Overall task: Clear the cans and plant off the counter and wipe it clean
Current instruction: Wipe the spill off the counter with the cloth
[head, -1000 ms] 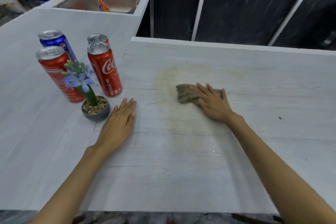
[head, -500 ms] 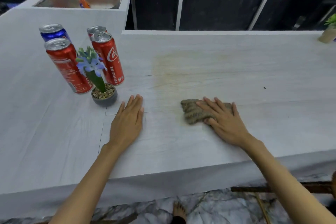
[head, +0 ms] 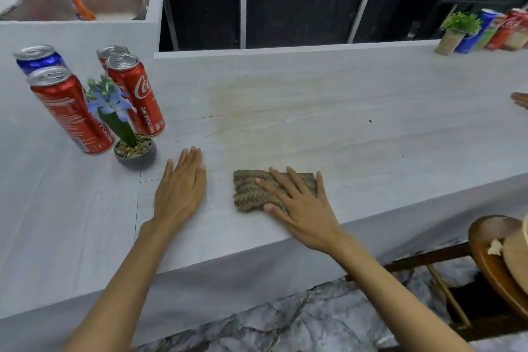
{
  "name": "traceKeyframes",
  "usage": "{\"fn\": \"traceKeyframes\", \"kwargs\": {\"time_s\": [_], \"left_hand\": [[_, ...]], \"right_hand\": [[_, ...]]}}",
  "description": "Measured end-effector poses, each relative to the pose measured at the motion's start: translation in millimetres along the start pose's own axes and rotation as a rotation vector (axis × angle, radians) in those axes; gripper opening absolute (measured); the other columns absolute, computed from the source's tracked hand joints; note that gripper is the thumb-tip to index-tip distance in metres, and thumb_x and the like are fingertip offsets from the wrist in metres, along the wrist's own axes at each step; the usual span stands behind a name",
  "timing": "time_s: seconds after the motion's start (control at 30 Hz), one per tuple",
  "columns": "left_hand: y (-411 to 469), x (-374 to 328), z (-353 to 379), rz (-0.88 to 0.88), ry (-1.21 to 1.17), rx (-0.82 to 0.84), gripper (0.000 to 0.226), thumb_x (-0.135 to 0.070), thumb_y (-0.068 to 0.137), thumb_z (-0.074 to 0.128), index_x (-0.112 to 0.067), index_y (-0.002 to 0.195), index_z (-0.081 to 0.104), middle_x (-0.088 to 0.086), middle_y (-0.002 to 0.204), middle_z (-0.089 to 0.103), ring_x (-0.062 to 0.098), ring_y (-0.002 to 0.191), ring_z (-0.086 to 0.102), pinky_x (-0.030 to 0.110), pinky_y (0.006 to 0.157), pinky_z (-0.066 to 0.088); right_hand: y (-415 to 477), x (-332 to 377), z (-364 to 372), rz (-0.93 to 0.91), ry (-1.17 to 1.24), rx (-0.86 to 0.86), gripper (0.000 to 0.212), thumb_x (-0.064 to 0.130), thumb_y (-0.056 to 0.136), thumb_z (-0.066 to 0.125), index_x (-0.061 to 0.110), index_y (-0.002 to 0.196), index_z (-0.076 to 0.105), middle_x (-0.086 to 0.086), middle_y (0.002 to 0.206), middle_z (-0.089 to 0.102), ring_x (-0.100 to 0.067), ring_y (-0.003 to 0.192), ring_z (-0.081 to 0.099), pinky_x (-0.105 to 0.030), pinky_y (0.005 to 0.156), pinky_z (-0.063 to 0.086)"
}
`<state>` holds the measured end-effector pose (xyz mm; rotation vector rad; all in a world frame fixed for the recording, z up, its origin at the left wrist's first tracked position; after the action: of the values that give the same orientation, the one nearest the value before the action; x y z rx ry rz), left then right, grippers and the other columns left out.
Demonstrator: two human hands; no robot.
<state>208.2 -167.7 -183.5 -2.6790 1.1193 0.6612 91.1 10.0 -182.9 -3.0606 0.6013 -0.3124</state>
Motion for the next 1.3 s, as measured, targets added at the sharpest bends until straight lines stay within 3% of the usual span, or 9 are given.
{"fn": "traceKeyframes", "kwargs": {"time_s": [0.23, 0.37, 0.5, 0.6, 0.7, 0.87, 1.0, 1.13, 1.3], "left_hand": [[1, -70, 30, 0.114, -0.056, 0.049, 0.052, -0.028, 0.1, 0.015, -0.014, 0.146, -0.003, -0.001, 0.157, -0.006, 0.009, 0.143, -0.012, 0.03, 0.116, -0.013], [14, -115, 51, 0.142, -0.065, 0.047, 0.052, -0.027, 0.099, 0.017, -0.013, 0.147, -0.001, -0.001, 0.157, -0.004, 0.009, 0.144, -0.011, 0.032, 0.117, -0.013], [27, -143, 64, 0.128, -0.071, 0.056, 0.052, -0.027, 0.099, 0.018, -0.014, 0.147, 0.002, -0.002, 0.157, -0.002, 0.009, 0.144, -0.01, 0.033, 0.117, -0.013], [34, -158, 73, 0.124, -0.057, 0.061, 0.053, -0.029, 0.099, 0.017, -0.014, 0.147, 0.0, -0.001, 0.157, -0.004, 0.009, 0.144, -0.011, 0.032, 0.116, -0.014], [45, -166, 79, 0.099, -0.035, 0.041, 0.053, -0.029, 0.099, 0.016, -0.013, 0.147, 0.0, 0.0, 0.157, -0.004, 0.01, 0.144, -0.01, 0.032, 0.115, -0.013], [62, -178, 88, 0.031, 0.017, -0.006, 0.052, -0.029, 0.099, 0.016, -0.013, 0.147, 0.001, 0.0, 0.157, -0.002, 0.011, 0.144, -0.01, 0.032, 0.115, -0.013], [72, -181, 88, -0.004, 0.034, -0.078, 0.052, -0.026, 0.099, 0.02, -0.012, 0.147, 0.005, -0.001, 0.157, 0.002, 0.011, 0.145, -0.006, 0.032, 0.116, -0.012], [71, -177, 90, -0.029, 0.066, -0.111, 0.052, -0.03, 0.099, 0.019, -0.014, 0.147, 0.006, -0.003, 0.157, 0.004, 0.009, 0.144, -0.006, 0.03, 0.116, -0.012], [68, -180, 90, -0.032, 0.107, -0.129, 0.066, -0.042, 0.088, 0.004, -0.014, 0.147, 0.007, -0.004, 0.157, 0.003, 0.007, 0.143, -0.007, 0.029, 0.116, -0.012]], "right_hand": [[28, -150, -31, 0.485, 0.056, -0.04, 0.053, 0.057, 0.095, 0.017, 0.047, 0.144, 0.003, 0.013, 0.158, -0.001, -0.018, 0.147, -0.006, -0.065, 0.109, -0.007], [63, -99, -23, 0.356, 0.055, -0.029, 0.056, 0.057, 0.095, 0.018, 0.042, 0.147, 0.004, 0.01, 0.159, -0.002, -0.02, 0.146, -0.008, -0.065, 0.107, -0.01], [6, -96, -18, 0.194, -0.024, -0.056, 0.061, 0.065, 0.085, 0.006, 0.048, 0.144, 0.001, 0.015, 0.158, -0.002, -0.015, 0.147, -0.005, -0.06, 0.111, -0.008], [-31, -166, -28, 0.288, 0.011, -0.073, 0.064, 0.071, 0.08, 0.001, 0.053, 0.141, -0.002, 0.019, 0.157, -0.003, -0.012, 0.146, -0.007, -0.056, 0.112, -0.009], [-34, -257, -48, 0.468, 0.031, -0.093, 0.053, 0.058, 0.094, 0.019, 0.049, 0.144, 0.003, 0.015, 0.158, 0.001, -0.014, 0.147, -0.003, -0.058, 0.112, -0.005], [35, -328, -68, 0.642, 0.097, -0.074, 0.056, 0.056, 0.095, 0.018, 0.041, 0.147, 0.003, 0.008, 0.159, -0.001, -0.021, 0.147, -0.004, -0.061, 0.112, -0.007], [97, -252, -55, 0.409, 0.108, -0.048, 0.055, 0.054, 0.096, 0.015, 0.039, 0.147, 0.002, 0.007, 0.159, -0.003, -0.023, 0.146, -0.006, -0.062, 0.11, -0.01], [71, -176, -40, 0.068, 0.048, -0.028, 0.053, 0.053, 0.097, 0.017, 0.043, 0.147, 0.003, 0.01, 0.159, -0.002, -0.02, 0.147, -0.007, -0.059, 0.111, -0.011], [47, -247, -54, 0.014, -0.008, -0.005, 0.052, 0.054, 0.095, 0.019, 0.048, 0.144, 0.0, 0.015, 0.158, -0.002, -0.015, 0.146, -0.008, -0.058, 0.112, -0.007]]}}
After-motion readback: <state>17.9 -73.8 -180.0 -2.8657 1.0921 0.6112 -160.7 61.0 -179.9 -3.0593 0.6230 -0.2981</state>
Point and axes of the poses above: each hand's wrist, its own y-axis towards the middle knuckle, its own z-axis out of the palm, x = y × z, the point moved 7 cm from there along y, towards the middle knuckle
